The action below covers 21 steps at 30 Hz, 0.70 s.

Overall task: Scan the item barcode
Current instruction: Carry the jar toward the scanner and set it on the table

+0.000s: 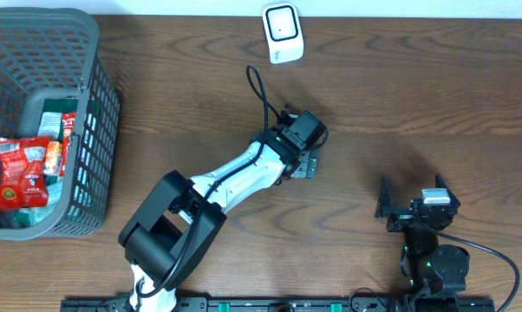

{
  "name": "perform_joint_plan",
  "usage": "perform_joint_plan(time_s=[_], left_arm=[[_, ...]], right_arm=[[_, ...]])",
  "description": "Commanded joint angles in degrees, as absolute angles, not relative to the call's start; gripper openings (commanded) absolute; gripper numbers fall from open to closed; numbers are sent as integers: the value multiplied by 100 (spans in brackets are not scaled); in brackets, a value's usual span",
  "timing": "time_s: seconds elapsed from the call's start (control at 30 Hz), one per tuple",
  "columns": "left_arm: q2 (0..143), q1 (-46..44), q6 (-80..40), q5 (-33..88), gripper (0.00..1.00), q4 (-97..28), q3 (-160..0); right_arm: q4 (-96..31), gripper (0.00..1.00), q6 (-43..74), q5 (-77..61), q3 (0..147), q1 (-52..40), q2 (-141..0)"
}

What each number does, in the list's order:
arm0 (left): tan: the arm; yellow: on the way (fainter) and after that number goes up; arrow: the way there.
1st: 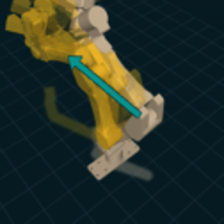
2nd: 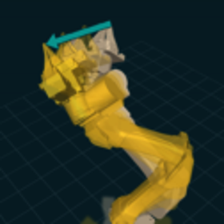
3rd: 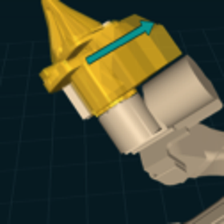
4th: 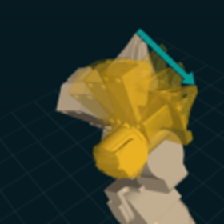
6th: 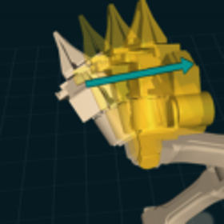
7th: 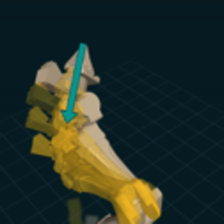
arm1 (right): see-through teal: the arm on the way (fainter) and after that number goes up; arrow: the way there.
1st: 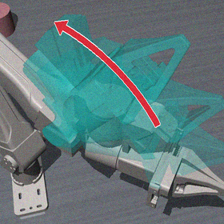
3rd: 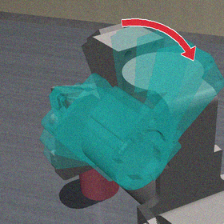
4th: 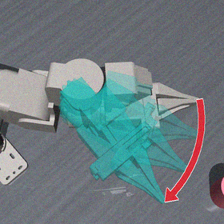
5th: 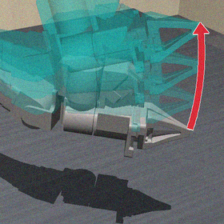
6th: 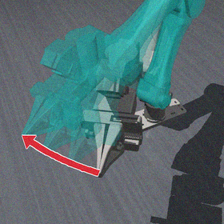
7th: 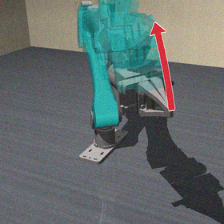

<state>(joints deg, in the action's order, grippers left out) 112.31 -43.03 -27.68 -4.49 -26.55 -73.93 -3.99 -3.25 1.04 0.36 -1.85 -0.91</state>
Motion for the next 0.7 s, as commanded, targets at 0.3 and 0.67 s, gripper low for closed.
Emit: perform_joint_plan(time_s=[0.3,0.67], left_arm=[[10783,-4276,-2366,-572,96,-2668,-7572],[9760,-4156,-1968,-1015,97,-2766,-7572]], right_arm=[[-416,99,-375,97,32,-185,-75],[-419,99,-375,99,32,-185,-75]])
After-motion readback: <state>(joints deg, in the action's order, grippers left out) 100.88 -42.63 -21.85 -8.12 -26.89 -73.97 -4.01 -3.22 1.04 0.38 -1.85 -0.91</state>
